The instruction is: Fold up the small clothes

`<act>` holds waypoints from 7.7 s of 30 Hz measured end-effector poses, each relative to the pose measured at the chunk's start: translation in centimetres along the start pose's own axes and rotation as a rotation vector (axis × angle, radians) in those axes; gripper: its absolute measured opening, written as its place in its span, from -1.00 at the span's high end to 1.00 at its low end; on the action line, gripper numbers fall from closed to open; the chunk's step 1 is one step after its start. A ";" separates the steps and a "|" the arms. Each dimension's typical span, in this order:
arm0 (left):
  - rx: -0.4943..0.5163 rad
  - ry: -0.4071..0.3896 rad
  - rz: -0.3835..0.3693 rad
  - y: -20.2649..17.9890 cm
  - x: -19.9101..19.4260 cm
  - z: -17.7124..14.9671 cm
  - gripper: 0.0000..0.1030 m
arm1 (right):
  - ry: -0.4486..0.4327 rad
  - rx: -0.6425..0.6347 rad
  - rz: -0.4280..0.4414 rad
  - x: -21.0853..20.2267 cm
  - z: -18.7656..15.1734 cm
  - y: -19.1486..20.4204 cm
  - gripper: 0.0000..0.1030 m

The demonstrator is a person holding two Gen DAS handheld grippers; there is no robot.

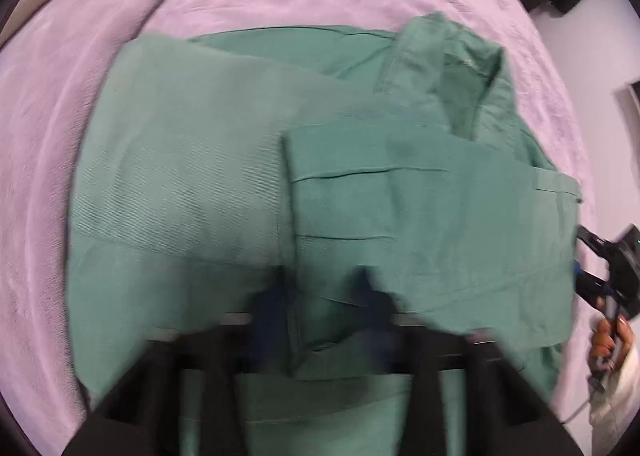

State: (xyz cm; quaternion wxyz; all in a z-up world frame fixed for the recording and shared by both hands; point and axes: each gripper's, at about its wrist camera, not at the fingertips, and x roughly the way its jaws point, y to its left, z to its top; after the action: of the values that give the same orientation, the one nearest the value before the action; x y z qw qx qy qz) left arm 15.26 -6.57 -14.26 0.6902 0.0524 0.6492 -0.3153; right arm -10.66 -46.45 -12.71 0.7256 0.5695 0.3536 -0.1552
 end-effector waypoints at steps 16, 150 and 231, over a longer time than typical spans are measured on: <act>0.090 -0.045 0.123 0.0 -1.5 -0.9 0.70 | -0.032 -0.315 -0.397 0.8 -1.0 3.4 0.77; 0.172 -0.002 0.257 4.2 -11.2 -16.7 -0.98 | 0.068 -0.248 -0.525 -3.8 -28.7 13.2 -0.79; -0.116 -0.208 0.065 5.8 -10.3 7.6 0.70 | -0.041 0.108 0.091 -1.3 -0.7 8.0 0.81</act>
State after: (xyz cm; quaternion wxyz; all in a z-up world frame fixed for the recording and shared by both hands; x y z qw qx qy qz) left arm 25.14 -1.83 -5.52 0.7654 0.0005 0.5893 -0.2586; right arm -6.82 -43.57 -6.20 0.7072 0.6200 0.3038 -0.1524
